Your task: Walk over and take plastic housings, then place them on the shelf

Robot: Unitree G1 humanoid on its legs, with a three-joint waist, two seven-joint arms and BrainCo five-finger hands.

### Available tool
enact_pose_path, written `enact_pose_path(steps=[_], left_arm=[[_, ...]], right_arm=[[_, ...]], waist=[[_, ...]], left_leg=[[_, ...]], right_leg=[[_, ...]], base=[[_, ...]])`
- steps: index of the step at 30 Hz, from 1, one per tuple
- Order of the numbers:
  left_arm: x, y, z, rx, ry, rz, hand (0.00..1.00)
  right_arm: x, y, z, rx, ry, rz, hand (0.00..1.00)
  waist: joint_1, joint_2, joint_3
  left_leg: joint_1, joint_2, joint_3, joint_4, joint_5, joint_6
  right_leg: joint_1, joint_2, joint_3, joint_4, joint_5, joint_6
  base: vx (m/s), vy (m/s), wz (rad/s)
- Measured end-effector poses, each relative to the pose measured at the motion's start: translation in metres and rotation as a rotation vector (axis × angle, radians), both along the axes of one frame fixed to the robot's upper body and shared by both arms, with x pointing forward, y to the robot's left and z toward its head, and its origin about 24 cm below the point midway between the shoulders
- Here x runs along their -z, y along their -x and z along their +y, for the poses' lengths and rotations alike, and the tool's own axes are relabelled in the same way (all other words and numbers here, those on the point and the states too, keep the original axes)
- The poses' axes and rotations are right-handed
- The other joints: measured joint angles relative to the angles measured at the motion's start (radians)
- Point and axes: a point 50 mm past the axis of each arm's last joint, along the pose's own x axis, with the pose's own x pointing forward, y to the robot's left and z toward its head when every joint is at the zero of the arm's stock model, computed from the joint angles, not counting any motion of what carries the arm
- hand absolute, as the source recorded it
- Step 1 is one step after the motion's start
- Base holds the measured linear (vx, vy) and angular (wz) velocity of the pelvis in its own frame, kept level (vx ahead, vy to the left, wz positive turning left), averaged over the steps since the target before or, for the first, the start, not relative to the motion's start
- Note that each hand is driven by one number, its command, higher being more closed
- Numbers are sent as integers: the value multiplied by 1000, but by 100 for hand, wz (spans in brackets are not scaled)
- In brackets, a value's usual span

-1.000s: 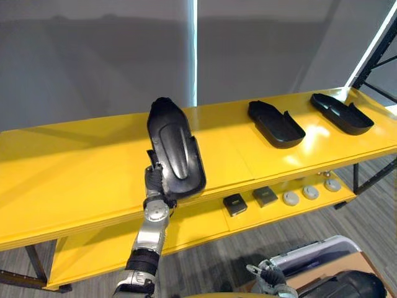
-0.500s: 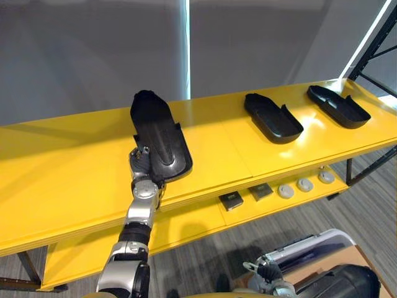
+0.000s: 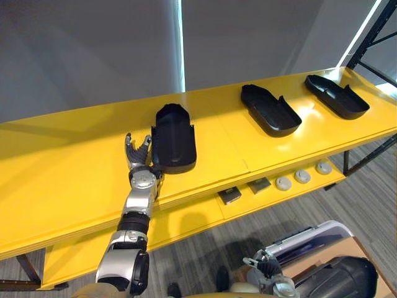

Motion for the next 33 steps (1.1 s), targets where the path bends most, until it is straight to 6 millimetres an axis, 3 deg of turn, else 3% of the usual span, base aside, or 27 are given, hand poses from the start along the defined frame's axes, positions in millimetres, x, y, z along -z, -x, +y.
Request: enact_pose_path(steps=[5, 10, 11, 14, 20, 23, 29, 33], left_arm=[[-30, 10, -10, -1, -10, -178, 0], [-42, 45, -32, 112, -189, -307, 0], [-39, 56, -36, 139, -231, -312, 100], [-24, 77, -48, 230, -293, -281, 100], [9, 105, -62, 394, -367, -150, 100], [10, 106, -71, 456, -388, -151, 100], [36, 102, -94, 611, -428, -54, 100], [41, 93, -102, 652, -457, -34, 100]], right_arm=[[0, -1, 0, 1, 2, -3, 0], [1, 1, 0, 9, 0, 3, 0], [1, 1, -1, 10, 1, 1, 0], [1, 4, -2, 15, 5, 6, 0], [2, 6, -4, 14, 12, 6, 0], [2, 8, -4, 12, 12, 7, 0], [2, 8, -5, 12, 16, 4, 0], [1, 7, -4, -9, 20, 2, 0]], waist=[[0, 5, 3], [5, 10, 6], [6, 11, 7], [28, 13, 8], [35, 20, 6], [54, 22, 5], [52, 29, -2], [48, 27, -6]], left_leg=[[2, -4, -4, 0, 0, 0], [10, -8, -13, 0, 0, 1], [11, -8, -13, 0, 0, 1], [13, -3, -13, 0, 0, 0], [15, 0, -11, -2, -4, -5], [13, 3, 1, -7, -4, -6], [8, 3, 1, -5, -4, -6], [-1, 3, 6, -2, -3, -4]], right_leg=[[4, -1, -2, 0, 0, 0], [17, -3, -13, 0, 0, 0], [18, -3, -14, 0, 0, 0], [21, -4, -14, 0, -1, 2], [23, -3, -7, -1, -8, 10], [16, 0, 3, -1, -8, 10], [9, 2, 4, -1, -9, 12], [-2, 2, 9, 0, -7, 10]], base=[[0, 0, 1], [-2, 0, 5], [0, 0, 0], [-44, -1, 1], [-48, 1, 1], [-29, -2, -12], [0, 0, 0], [7, 2, -4]])
